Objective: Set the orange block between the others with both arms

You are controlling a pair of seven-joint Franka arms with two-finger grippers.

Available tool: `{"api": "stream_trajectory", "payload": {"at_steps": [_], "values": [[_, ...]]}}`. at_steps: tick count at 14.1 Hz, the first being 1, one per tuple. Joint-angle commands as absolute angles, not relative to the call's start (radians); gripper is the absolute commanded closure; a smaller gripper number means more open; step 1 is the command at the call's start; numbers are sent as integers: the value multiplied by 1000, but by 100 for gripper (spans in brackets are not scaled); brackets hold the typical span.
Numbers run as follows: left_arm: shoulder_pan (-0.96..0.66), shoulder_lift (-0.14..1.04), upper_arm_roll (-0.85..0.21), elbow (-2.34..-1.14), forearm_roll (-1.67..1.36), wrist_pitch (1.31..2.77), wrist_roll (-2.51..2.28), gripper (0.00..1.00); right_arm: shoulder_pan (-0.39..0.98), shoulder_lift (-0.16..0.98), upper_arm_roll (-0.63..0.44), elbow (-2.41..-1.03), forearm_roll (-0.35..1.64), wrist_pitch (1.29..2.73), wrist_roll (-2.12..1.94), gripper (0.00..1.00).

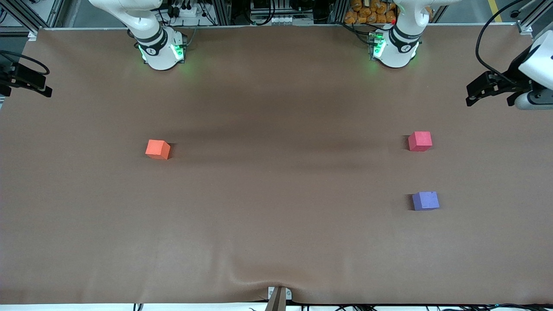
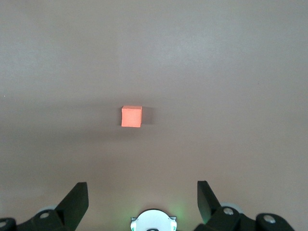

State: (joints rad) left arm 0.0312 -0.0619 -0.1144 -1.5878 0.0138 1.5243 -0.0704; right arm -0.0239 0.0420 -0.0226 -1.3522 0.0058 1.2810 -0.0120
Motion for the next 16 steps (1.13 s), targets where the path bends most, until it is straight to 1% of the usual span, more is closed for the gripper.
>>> {"api": "stream_trajectory", "payload": {"at_steps": [1, 6, 10, 12, 15, 16], "values": [[41, -52, -117, -1562, 3, 1506, -51, 0, -52, 14, 3, -1397, -14, 1319, -3, 0], [40, -48, -118, -1540, 6, 1506, -55, 0, -48, 15, 5, -1451, -12, 1358, -3, 0], [37, -40, -118, -1542, 3, 1506, -61, 0, -35, 20, 6, -1543, 0, 1368, -5, 0], [38, -40, -118, -1542, 5, 1506, -60, 0, -15, 23, 6, -1610, 0, 1400, -5, 0], [40, -46, -117, -1540, 8, 1506, -49, 0, 9, 28, 6, -1760, 2, 1482, -5, 0], [40, -48, -117, -1540, 8, 1506, -55, 0, 23, 29, 6, -1819, 2, 1533, -3, 0]]}}
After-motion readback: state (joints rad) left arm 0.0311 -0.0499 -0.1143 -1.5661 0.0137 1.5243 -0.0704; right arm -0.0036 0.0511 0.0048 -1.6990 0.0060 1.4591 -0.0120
